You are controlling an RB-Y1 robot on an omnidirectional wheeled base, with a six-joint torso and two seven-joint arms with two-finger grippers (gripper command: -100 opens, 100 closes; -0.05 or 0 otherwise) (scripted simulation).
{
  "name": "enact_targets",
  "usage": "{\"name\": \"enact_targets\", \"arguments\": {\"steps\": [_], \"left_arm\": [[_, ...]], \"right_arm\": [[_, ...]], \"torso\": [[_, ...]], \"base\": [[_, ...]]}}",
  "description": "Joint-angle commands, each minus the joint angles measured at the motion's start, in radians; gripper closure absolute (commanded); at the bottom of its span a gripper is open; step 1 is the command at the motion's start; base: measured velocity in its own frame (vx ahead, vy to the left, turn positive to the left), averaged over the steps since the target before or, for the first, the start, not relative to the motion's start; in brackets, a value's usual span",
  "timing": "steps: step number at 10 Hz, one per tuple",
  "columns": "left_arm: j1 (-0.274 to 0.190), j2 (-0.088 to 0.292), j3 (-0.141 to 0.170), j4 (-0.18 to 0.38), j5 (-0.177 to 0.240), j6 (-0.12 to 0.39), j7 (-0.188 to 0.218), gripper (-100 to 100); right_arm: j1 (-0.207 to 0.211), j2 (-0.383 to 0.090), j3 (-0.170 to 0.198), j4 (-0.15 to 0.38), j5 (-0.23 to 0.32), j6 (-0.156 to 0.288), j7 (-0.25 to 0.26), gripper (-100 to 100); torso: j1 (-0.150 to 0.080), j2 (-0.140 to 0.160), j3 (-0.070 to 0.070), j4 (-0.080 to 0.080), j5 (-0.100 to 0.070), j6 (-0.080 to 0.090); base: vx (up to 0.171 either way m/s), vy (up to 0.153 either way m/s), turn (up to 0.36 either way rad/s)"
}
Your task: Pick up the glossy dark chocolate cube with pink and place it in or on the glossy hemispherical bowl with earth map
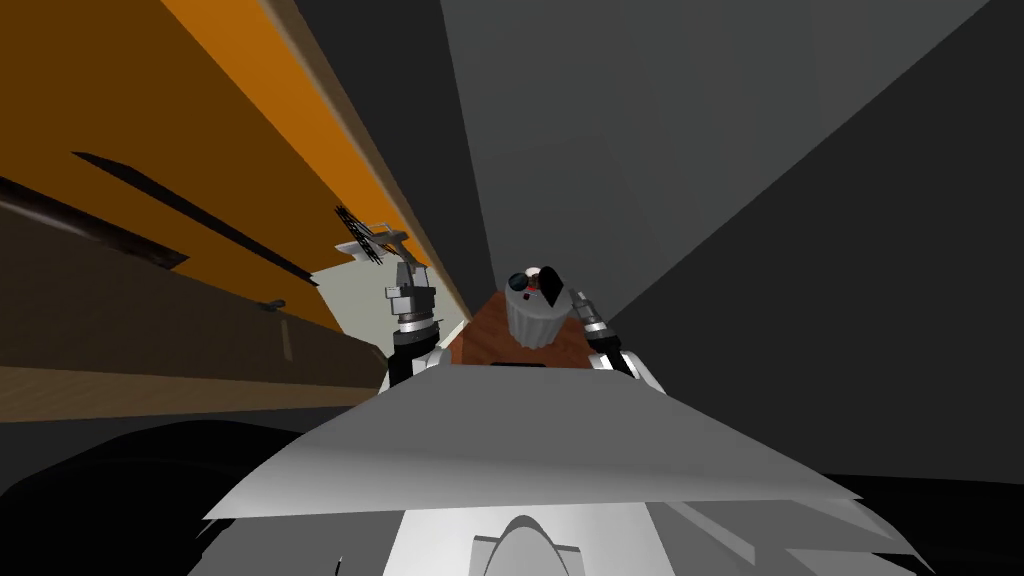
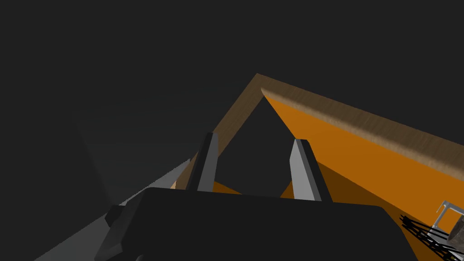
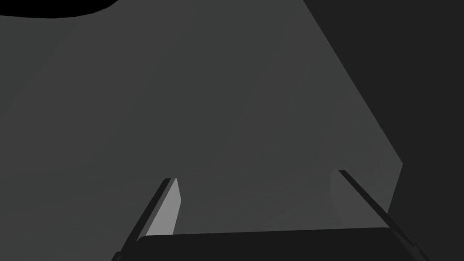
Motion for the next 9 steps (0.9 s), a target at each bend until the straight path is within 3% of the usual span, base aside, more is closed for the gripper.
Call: {"name": "enact_targets", "arguments": {"steps": [1,3,4,8,9], "left_arm": [[0.000,0.000,0.000,0.000,0.000,0.000,0.000,0],[0.000,0.000,0.000,0.000,0.000,0.000,0.000,0],[0.000,0.000,0.000,0.000,0.000,0.000,0.000,0],[0.000,0.000,0.000,0.000,0.000,0.000,0.000,0],[0.000,0.000,0.000,0.000,0.000,0.000,0.000,0]], "right_arm": [[-0.010,-0.034,0.011,0.027,0.013,0.003,0.018,-100],[-0.035,-0.106,0.046,0.102,0.059,0.008,0.067,-100],[-0.035,-0.114,0.046,0.102,0.059,0.008,0.067,-100],[-0.072,-0.236,0.106,0.214,0.132,0.016,0.139,-100],[-0.072,-0.239,0.106,0.221,0.132,0.016,0.139,-100]], "torso": [[0.000,0.000,0.000,0.000,0.000,0.000],[-0.001,-0.002,-0.001,0.000,0.000,0.000],[0.000,-0.002,-0.001,0.000,0.000,0.000],[0.000,-0.003,-0.002,-0.001,0.000,0.001],[0.000,-0.003,-0.002,-0.001,0.000,0.000]], "base": [[-0.050,0.039,0.049],[-0.037,0.049,0.147],[-0.028,0.041,0.053],[-0.019,0.050,0.120],[-0.005,0.037,0.070]]}}
